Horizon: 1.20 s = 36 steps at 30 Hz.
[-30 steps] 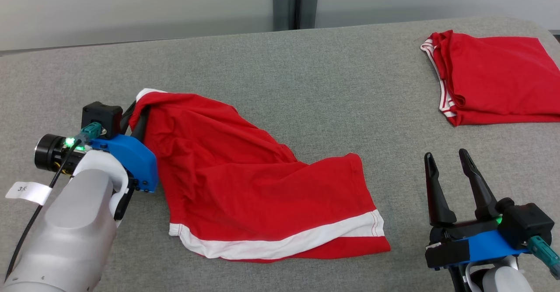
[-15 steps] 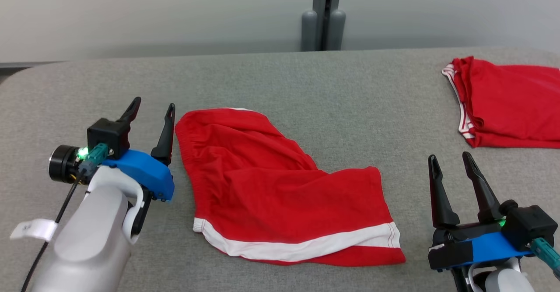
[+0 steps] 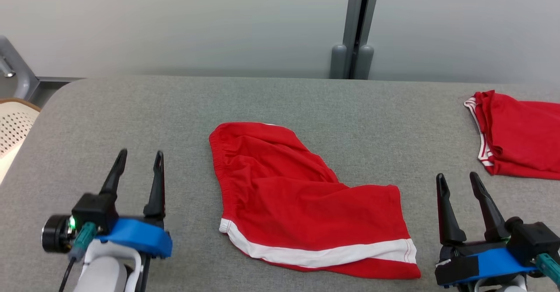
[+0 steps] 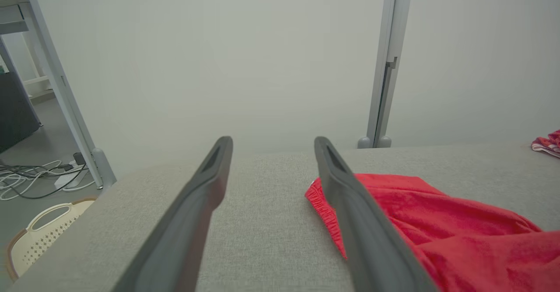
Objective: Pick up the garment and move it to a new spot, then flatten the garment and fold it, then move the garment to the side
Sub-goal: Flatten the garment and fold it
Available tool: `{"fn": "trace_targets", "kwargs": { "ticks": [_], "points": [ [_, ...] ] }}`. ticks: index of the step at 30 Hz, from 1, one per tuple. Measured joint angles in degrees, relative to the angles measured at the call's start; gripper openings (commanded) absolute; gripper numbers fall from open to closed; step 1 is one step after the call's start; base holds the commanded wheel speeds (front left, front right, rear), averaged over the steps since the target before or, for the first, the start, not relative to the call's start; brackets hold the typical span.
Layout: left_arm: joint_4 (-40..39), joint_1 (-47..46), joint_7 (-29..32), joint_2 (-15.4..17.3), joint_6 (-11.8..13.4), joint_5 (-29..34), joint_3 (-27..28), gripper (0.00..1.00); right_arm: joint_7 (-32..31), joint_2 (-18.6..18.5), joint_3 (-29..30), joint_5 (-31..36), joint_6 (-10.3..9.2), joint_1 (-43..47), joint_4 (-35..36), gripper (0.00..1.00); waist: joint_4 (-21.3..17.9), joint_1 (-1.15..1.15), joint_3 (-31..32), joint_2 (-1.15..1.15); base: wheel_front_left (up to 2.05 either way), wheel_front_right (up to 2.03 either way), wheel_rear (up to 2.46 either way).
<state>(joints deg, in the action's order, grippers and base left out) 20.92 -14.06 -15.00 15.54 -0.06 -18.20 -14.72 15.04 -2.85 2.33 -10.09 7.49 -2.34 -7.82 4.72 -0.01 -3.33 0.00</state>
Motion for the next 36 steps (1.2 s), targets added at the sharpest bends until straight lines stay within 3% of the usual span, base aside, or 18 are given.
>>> {"fn": "trace_targets", "kwargs": {
  "ticks": [11,36],
  "points": [
    [-5.4,11.4,0.0,-2.9,-2.0,6.3,4.3,1.0,0.0,0.0,-0.1,0.1,0.0,2.8,-0.7,1.0,0.4,0.0,2.3,0.0,0.0,0.0,0.0],
    [-5.1,13.2,0.0,-6.1,-2.8,10.2,8.6,1.0,0.0,0.0,-1.6,0.3,0.0,5.8,-3.7,1.0,0.2,0.01,3.7,0.0,0.0,0.0,0.0]
  ]
}}
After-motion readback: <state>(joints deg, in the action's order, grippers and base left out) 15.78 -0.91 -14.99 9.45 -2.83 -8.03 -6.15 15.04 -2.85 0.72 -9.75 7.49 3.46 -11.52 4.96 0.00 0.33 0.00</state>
